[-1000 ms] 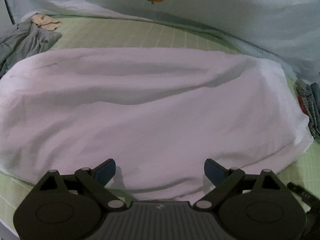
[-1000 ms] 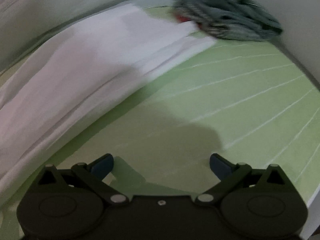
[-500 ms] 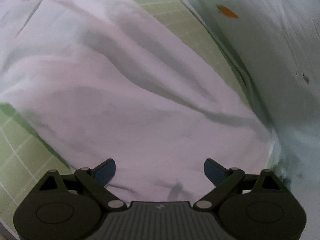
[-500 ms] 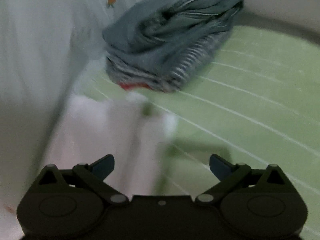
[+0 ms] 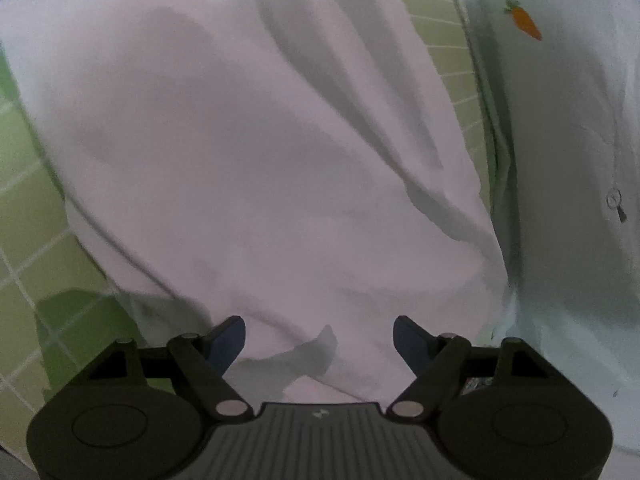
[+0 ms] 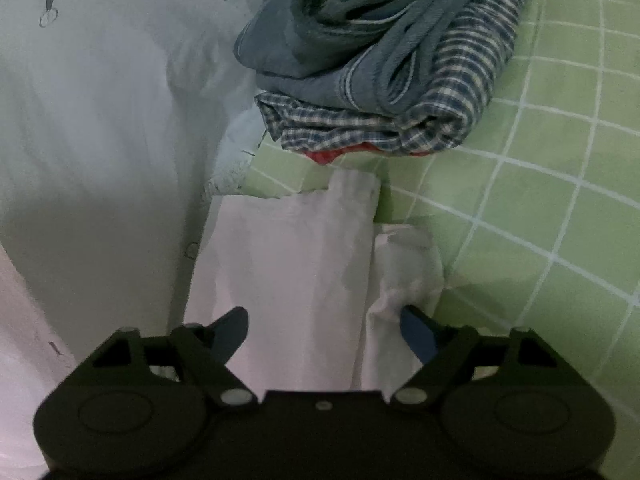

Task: Fold clothes

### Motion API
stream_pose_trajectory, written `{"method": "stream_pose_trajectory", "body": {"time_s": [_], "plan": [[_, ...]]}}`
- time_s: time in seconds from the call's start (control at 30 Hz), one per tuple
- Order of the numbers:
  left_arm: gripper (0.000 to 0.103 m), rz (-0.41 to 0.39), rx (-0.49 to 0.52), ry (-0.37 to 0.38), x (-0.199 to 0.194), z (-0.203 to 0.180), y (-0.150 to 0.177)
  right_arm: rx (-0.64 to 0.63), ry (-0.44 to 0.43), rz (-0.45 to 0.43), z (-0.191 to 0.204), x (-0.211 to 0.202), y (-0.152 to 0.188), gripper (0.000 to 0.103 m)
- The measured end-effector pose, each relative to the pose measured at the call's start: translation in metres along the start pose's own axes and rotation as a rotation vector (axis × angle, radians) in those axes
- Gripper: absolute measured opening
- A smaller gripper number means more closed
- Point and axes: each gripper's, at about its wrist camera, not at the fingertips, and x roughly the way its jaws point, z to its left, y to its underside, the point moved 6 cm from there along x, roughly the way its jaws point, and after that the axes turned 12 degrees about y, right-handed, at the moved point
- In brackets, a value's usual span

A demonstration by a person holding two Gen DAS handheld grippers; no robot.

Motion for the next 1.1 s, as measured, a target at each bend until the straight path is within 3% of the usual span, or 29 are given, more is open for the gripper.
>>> {"method": "stream_pose_trajectory", "body": {"time_s": [0.13,0.23,0.4,0.7,0.73,0.77,0.83,0.93,1.0,1.1], "plan": [[0.081,0.008,-0.100,0.042,0.001,0.008,0.003,0.012,-0.026,-0.020,0.002,-0.016,-0.001,0.082],[0.081,0.027,-0.109,0.028,0.008,0.012,0.007,0.005,-0.047,0.001,0.007,-0.014,-0.002,0.083],[0.082,0.046,-0.126,0.010,0.020,0.015,0.010,-0.007,0.013,0.061,0.010,0.004,0.006,0.082],[0.080,-0.047,-0.180,-0.001,0.015,0.019,-0.002,-0.048,0.078,0.070,0.021,0.022,0.006,0.082],[0.073,-0.060,-0.182,-0.004,0.015,0.019,-0.004,-0.045,0.083,0.061,0.021,0.023,0.004,0.081],[0.069,-0.071,-0.184,-0.014,0.014,0.019,-0.005,-0.043,0.097,0.048,0.021,0.023,0.002,0.075],[0.042,-0.077,-0.187,-0.055,0.015,0.021,-0.005,-0.053,0.133,0.018,0.020,0.024,-0.005,0.061],[0.017,-0.080,-0.181,-0.089,0.016,0.027,-0.002,-0.098,0.191,-0.023,0.021,0.028,-0.014,0.035],[0.008,-0.081,-0.153,-0.088,0.015,0.024,-0.001,-0.146,0.218,-0.022,0.023,0.033,-0.016,0.009],[0.003,-0.085,-0.118,-0.082,0.009,0.020,-0.003,-0.201,0.206,-0.034,0.025,0.030,-0.017,0.002]]}}
